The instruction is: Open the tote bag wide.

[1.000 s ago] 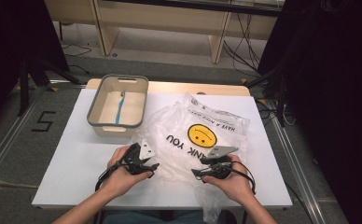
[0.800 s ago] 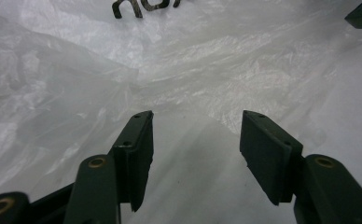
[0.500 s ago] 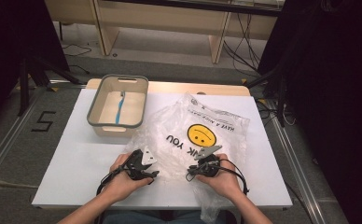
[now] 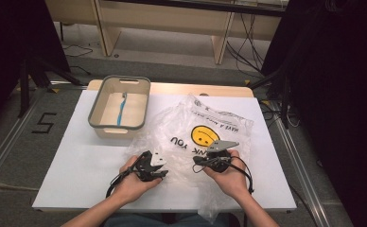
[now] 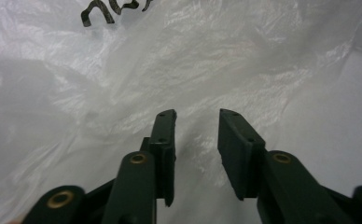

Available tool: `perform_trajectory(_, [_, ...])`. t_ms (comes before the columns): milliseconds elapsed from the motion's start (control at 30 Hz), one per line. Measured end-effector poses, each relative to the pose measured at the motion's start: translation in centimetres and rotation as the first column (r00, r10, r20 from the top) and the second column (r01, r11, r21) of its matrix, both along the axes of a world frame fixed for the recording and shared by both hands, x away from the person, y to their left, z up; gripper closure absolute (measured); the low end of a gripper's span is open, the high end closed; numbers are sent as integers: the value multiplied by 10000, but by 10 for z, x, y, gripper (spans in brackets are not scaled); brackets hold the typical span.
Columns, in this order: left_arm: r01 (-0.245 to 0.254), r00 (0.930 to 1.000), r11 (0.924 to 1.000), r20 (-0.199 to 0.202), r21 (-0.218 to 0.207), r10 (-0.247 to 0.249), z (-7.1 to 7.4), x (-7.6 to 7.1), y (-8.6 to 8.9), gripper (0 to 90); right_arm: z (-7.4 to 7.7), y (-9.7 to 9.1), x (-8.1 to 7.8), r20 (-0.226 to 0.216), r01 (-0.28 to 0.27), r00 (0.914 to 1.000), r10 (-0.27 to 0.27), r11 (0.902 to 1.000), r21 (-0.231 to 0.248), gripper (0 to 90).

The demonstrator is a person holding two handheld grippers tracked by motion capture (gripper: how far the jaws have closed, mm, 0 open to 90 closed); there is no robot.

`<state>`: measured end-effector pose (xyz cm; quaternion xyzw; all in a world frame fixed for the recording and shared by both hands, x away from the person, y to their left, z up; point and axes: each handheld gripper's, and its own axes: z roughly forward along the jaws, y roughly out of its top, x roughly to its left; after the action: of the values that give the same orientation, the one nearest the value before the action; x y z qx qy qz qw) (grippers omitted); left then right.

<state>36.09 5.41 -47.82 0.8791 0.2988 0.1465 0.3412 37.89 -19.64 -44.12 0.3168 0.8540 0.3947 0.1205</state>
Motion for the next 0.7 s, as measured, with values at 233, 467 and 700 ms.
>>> perform_trajectory(233, [10, 9997, 10000, -226, -42, -11, -5, 11, -17, 797, 14, -3, -3, 408, 683, 9967, -706, 9961, 564, 900])
perform_trajectory(467, [202, 9998, 9991, 25, 376, -203, -8, 12, -28, 861, 28, -8, 0, 970, 1564, 9812, -1670, 9817, 1082, 900])
perform_trajectory(700, [348, 9985, 9968, 401, 715, -377, -9, 8, -31, 875, 42, -12, 7, 1640, 2166, 9559, -2436, 9620, 1664, 900])
